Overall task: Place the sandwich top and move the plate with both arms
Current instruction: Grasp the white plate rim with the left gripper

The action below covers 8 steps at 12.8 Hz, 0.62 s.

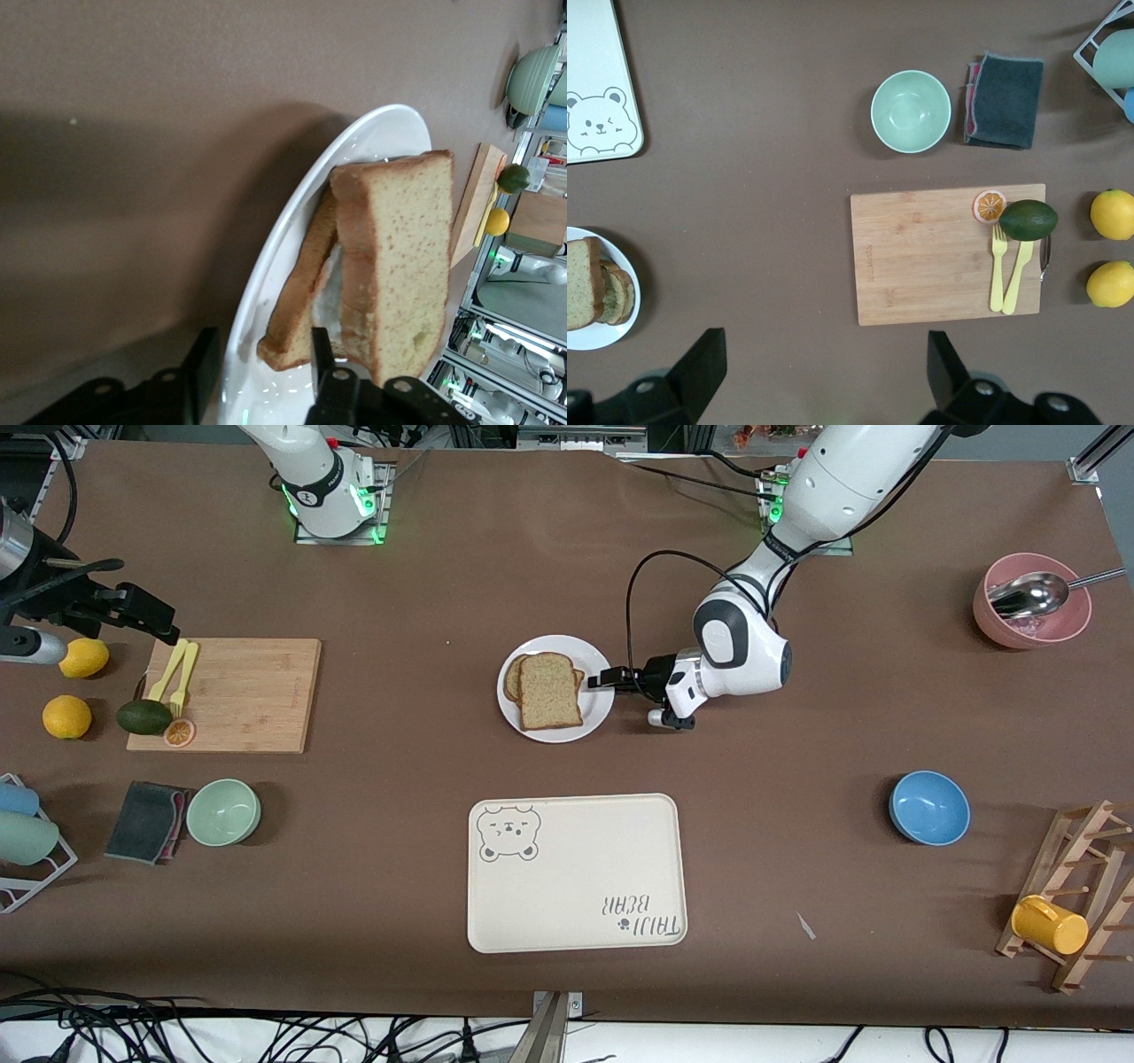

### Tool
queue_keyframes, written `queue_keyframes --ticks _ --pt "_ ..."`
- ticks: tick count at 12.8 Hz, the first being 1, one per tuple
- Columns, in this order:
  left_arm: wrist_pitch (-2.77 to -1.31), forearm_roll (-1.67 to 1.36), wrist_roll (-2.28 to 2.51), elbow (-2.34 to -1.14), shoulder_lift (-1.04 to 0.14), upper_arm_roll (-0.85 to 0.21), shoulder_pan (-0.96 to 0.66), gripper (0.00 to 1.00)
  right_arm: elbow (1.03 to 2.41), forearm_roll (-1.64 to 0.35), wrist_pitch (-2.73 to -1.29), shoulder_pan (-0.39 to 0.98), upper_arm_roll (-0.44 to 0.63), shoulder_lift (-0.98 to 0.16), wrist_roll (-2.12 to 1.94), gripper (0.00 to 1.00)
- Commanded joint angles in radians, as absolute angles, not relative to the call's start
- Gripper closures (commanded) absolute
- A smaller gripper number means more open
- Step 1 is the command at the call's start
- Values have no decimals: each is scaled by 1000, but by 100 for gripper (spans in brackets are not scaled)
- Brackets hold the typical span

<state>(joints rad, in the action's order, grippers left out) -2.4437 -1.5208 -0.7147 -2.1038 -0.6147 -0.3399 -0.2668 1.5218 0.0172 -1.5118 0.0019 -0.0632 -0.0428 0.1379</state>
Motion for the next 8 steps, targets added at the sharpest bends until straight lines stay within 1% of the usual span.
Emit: queue_keyframes --ticks 1,2,3,6,7,8 --pt "-2456 -1620 -822 -2105 -629 -341 -272 61 1526 12 -1505 -2 -67 -31 147 0" --pt "-2453 -1632 -843 -2102 -640 -341 -272 71 1526 12 -1503 -2 -67 -32 129 0" --pt "-2453 -1643 -882 -2095 -655 -341 -268 76 1526 14 -1503 -2 -71 -34 115 0" --pt "-2451 -1687 -960 -2097 -660 -341 -265 96 1528 11 -1500 -2 -72 -34 123 0" --pt "-2450 -1687 -960 -2097 -660 -341 -262 100 1528 11 -1496 -2 -72 -34 124 0" --pt "-2448 -1689 -957 -2095 -654 -341 -262 100 1528 11 -1494 -2 -72 -32 126 0"
